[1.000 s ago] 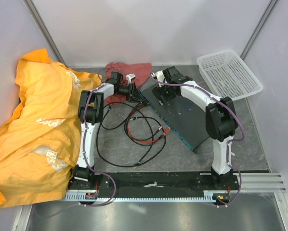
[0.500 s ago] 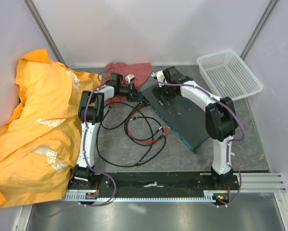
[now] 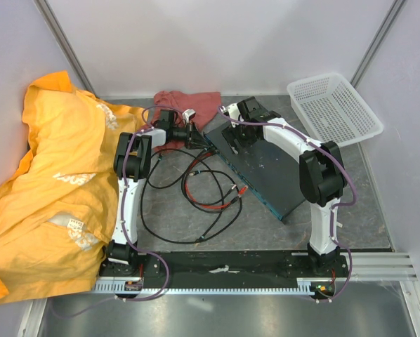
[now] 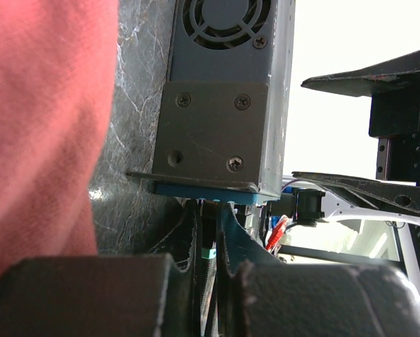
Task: Pull the plug from the switch port
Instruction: Pull the connector from the switch port.
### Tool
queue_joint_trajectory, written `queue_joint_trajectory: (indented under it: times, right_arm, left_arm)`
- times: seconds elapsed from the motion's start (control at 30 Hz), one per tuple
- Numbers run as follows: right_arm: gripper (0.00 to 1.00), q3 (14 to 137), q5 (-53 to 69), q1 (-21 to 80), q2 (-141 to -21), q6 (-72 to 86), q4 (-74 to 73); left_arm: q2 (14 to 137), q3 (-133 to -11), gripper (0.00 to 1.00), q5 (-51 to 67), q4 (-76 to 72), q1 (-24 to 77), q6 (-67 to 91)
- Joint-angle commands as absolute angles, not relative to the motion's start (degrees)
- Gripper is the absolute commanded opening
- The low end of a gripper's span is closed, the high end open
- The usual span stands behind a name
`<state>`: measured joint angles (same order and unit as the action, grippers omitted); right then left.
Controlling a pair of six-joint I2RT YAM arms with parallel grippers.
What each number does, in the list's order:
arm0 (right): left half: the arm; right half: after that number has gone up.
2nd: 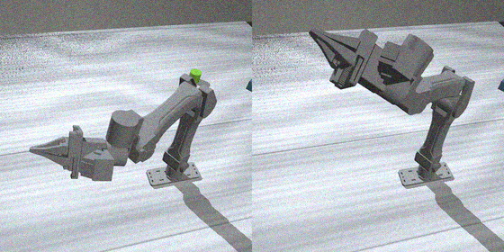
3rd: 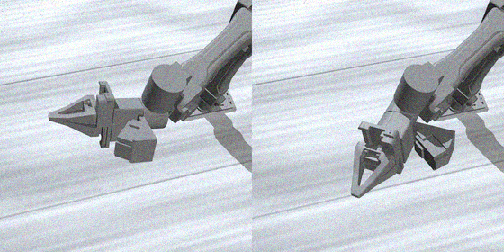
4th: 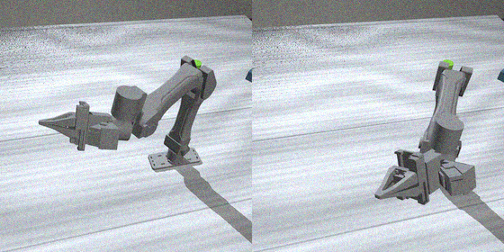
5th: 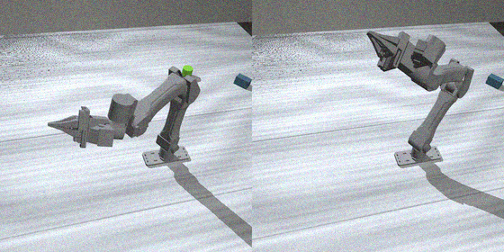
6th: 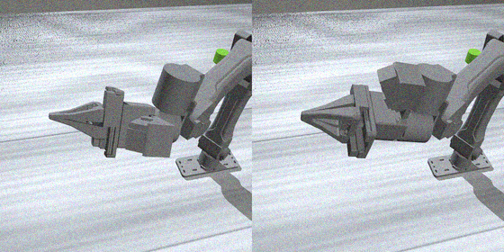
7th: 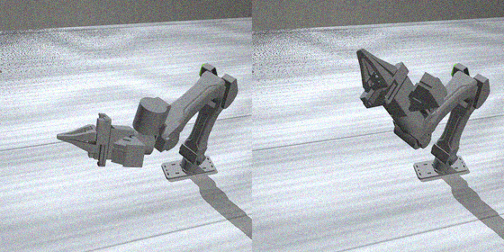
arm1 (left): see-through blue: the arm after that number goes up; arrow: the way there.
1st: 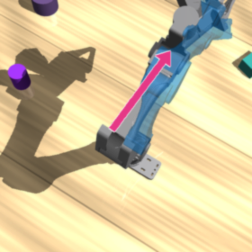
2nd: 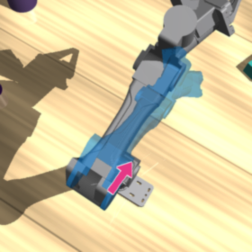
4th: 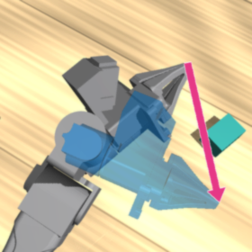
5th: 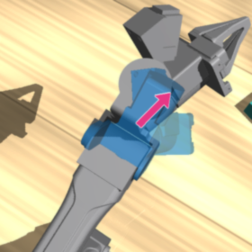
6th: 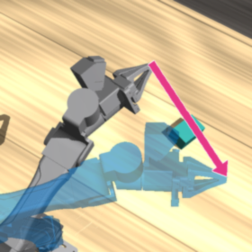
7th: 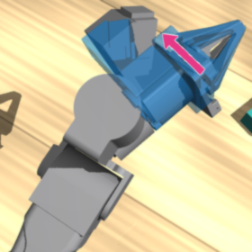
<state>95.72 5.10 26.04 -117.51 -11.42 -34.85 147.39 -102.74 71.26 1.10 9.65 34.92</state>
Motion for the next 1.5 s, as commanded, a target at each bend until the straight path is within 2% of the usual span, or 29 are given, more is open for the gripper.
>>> queue_joint_trajectory:
  times: [0.0, 0.53, 0.77, 0.9, 1.03, 1.3, 1.47]
  right_arm:
    - [0.88, 95.89, 5.01, 26.19, -118.04, -12.04, -34.98]
    - [0.88, 95.45, 5.54, 26.19, -117.86, -12.04, -34.89]
    - [0.87, 94.66, 5.62, 26.19, -117.51, -12.04, -34.80]
    - [0.87, 94.48, 6.06, 26.19, -117.77, -11.69, -34.54]
    - [0.87, 94.83, 5.89, 26.28, -117.95, -11.60, -34.37]
    - [0.87, 94.13, 5.98, 26.28, -119.00, -12.39, -34.54]
    - [0.85, 98.34, 10.28, 28.03, -119.27, -13.53, -33.66]
  left_arm:
    - [147.04, -101.07, 0.02, 73.74, 4.92, 7.65, 34.37]
    - [144.76, -102.22, 0.02, 69.53, 25.22, 5.80, 20.74]
    - [141.07, -105.29, 0.02, 50.20, 33.48, 5.98, 16.87]
    - [139.92, -99.44, 0.02, 53.50, 30.78, 5.45, 22.04]
    - [137.02, -89.30, 0.02, 60.89, 15.75, 3.78, 29.62]
    - [138.69, -93.51, 0.02, 61.62, 18.28, 3.34, 25.05]
    - [139.39, -96.85, 0.02, 58.54, 16.89, 3.69, 26.10]
